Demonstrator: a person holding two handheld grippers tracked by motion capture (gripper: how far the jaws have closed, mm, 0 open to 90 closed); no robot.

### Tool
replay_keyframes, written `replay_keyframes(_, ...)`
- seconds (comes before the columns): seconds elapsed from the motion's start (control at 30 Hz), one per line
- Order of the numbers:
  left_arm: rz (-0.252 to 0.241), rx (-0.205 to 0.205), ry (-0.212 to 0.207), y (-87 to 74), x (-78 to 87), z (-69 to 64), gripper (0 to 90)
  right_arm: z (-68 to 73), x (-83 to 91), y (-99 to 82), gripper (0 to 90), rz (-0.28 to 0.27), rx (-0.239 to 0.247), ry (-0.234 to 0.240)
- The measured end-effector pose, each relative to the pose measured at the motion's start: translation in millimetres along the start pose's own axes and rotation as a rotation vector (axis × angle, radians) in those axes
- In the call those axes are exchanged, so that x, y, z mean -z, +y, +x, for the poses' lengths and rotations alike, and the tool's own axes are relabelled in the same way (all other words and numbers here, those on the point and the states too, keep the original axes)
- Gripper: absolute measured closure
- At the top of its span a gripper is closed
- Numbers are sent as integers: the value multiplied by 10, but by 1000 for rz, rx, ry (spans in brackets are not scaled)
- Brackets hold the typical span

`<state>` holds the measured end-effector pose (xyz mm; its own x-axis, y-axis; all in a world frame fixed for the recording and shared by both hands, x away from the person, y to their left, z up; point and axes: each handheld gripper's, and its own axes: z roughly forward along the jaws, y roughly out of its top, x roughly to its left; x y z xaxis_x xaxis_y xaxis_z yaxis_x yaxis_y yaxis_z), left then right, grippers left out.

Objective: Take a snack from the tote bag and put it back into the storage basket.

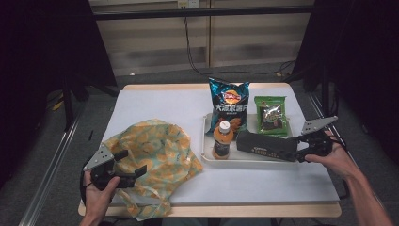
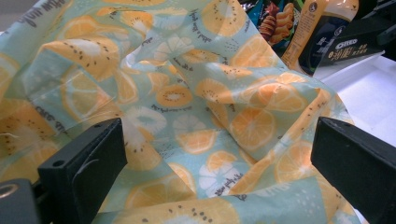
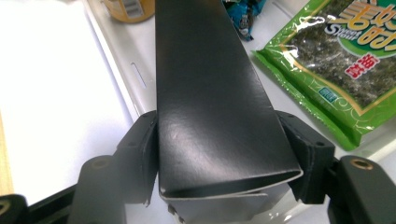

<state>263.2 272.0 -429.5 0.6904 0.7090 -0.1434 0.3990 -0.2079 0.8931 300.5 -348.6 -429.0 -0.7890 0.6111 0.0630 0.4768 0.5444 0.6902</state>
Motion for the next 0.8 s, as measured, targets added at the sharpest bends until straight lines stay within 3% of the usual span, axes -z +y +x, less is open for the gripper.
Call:
replay_keyframes(0.07,2,-2,0,0,-2,8,32,-7,-23,-19,309,9,-19,-8)
replay_keyframes(0.17,7,-2,5,-1,-6,7,32,-19,-35,-44,329,3,-23,-7)
replay_keyframes(0.27,5,0,-3,-1,-7,2,31,-19,-53,-67,294,-3,-35,-14)
replay_keyframes(0.4,2,4,0,2,-8,2,32,38,30,-63,251,-80,-69,-60)
replay_keyframes(0.5,2,2,-4,3,-16,5,32,109,121,-66,285,-147,-88,-94)
replay_keyframes(0.57,0,1,-8,1,-12,8,32,165,179,-83,391,-178,-100,-120)
replay_keyframes(0.6,1,-2,-6,2,-3,12,32,191,197,-95,476,-196,-109,-115)
replay_keyframes(0.63,-1,0,-3,1,2,12,32,242,223,-118,636,-216,-116,-109)
replay_keyframes(0.67,-1,-3,-1,2,9,14,32,261,227,-127,698,-222,-118,-97)
replay_keyframes(0.73,-5,-4,-2,3,25,8,32,294,229,-139,732,-219,-120,-91)
replay_keyframes(0.77,-6,-5,-1,1,30,10,32,315,231,-143,797,-210,-126,-99)
replay_keyframes(0.8,-2,-5,4,-3,37,12,32,335,233,-155,843,-208,-123,-75)
